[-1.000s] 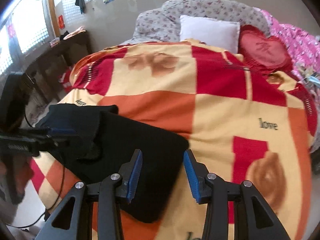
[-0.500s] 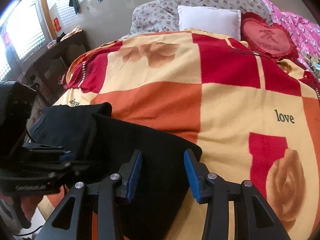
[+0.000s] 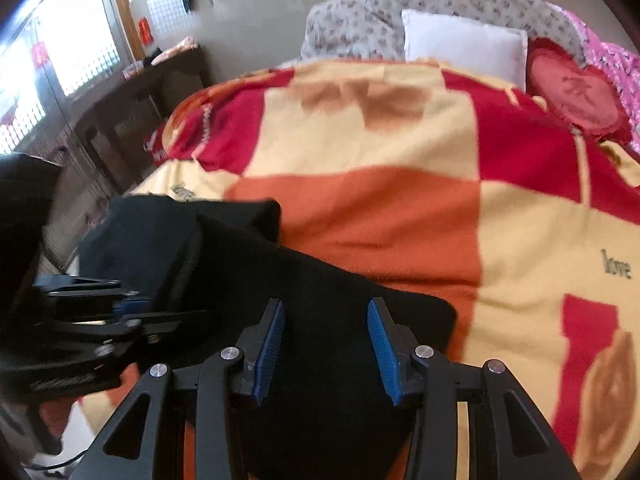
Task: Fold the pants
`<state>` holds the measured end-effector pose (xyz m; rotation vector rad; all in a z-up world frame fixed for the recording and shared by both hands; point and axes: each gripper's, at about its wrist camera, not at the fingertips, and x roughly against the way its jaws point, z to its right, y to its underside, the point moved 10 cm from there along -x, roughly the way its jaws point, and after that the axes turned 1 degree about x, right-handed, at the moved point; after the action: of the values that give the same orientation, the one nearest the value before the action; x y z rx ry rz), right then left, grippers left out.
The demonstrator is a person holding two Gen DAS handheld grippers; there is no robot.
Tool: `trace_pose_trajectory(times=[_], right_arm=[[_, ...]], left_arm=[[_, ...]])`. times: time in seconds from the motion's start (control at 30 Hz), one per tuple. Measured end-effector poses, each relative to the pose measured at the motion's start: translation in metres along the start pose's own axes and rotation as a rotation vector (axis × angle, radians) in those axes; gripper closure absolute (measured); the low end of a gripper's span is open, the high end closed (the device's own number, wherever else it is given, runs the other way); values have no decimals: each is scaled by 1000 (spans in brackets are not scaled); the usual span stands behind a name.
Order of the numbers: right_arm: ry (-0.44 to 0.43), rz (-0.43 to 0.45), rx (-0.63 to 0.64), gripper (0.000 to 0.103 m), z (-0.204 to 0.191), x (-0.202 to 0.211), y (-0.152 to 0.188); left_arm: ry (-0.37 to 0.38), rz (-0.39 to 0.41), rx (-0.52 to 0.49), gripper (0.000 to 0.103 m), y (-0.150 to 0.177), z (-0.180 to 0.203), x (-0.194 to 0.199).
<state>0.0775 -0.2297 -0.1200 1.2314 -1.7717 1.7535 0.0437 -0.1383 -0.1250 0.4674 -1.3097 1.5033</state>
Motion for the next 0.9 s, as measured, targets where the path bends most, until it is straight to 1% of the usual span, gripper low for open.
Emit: trace_pose_trajectory(times=[0.03,0.2,0.27,0.37,0.43,0.5,0.57,0.67,0.77,0.9], right_arm=[[0,13,-1,61,0,0,-2],[3,9,3,61,-3,18,-3],[-2,10,14,61,-7,25,0],[-23,5,23,61,-15,32,8],[-41,-12,30,61,-20,26,15],[-19,-37,47,61,-23,15,23],[1,-35,65,61,-27,15,22],[-26,-35,81,61,-39,18,13],[-23,-26,105,61,-49,15,4],[-21,-36,124,61,-62,-1,-5]], left_arm=[[-4,-3,3,82,1,-1,1],[-31,-2,6,72,3,-9,12],[-53,5,-1,69,5,-14,17],[-81,16,-5,68,7,-18,21],[-94,21,2,68,9,-20,25],[-119,28,1,64,10,-24,31],[-168,48,-11,64,12,-30,40],[-234,68,-18,64,15,-44,56],[-273,76,7,64,20,-63,68],[-303,86,49,64,25,-85,78]])
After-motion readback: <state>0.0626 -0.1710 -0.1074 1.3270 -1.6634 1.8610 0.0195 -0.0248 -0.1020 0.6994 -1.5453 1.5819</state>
